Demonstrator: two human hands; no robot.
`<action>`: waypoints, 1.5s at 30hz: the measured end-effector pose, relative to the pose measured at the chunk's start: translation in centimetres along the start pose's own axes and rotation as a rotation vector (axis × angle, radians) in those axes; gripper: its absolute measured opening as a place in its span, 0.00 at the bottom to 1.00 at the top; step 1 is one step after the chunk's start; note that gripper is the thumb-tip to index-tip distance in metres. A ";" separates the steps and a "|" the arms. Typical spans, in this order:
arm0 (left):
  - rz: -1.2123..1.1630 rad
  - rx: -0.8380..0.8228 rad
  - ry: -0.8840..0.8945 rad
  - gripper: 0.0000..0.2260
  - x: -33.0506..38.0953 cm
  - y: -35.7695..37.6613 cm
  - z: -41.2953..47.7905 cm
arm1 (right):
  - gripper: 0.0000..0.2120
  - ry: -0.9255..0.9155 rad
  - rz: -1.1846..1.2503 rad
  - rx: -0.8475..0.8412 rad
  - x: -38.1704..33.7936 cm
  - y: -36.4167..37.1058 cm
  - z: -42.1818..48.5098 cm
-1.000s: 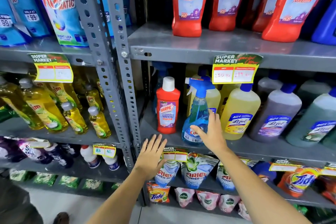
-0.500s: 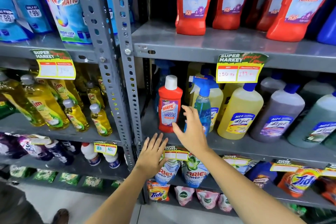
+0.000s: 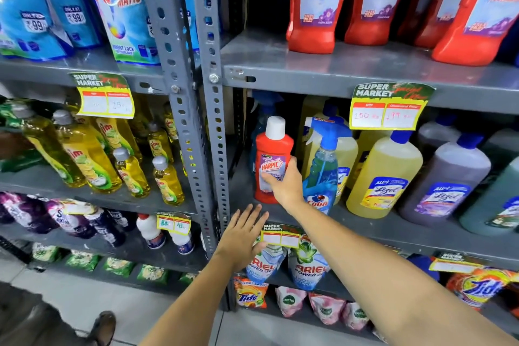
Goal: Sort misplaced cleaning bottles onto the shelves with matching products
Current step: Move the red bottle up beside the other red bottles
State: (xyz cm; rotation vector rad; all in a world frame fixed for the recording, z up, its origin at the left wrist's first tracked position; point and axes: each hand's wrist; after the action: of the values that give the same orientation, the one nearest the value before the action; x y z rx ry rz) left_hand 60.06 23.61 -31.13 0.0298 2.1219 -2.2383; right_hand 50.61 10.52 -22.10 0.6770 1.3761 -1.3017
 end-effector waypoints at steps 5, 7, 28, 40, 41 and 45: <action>-0.083 -0.040 0.004 0.30 -0.1 1.0 -1.0 | 0.24 -0.091 0.016 -0.016 0.3 -0.3 -3.0; -0.125 -0.064 0.013 0.31 -0.1 1.0 -2.1 | 0.24 -0.155 0.044 -0.045 -0.6 -1.7 -4.8; -0.005 0.785 0.223 0.21 1.1 -28.0 5.5 | 0.21 -0.589 0.032 0.282 -24.6 -24.7 6.3; 0.047 0.794 0.159 0.18 1.1 -28.0 5.4 | 0.29 -0.359 -0.004 0.103 -21.4 -24.4 9.5; 0.050 0.791 0.160 0.18 1.1 -28.1 5.4 | 0.30 -0.337 -0.015 0.063 -21.0 -24.4 9.3; 0.041 0.790 0.159 0.18 1.1 -28.0 5.4 | 0.35 -0.337 -0.041 0.021 -19.5 -24.3 9.1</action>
State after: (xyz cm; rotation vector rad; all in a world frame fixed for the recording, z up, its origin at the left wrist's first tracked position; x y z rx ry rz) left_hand 57.54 19.69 -3.01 0.2846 1.1286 -2.9523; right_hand 36.39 1.13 5.57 0.4205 1.1077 -1.3925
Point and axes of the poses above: each hand's wrist, its own z-axis towards the middle knuckle, its own y-axis out of the palm, x = y × z, and after that the axes turned 1 degree about -x, right-handed
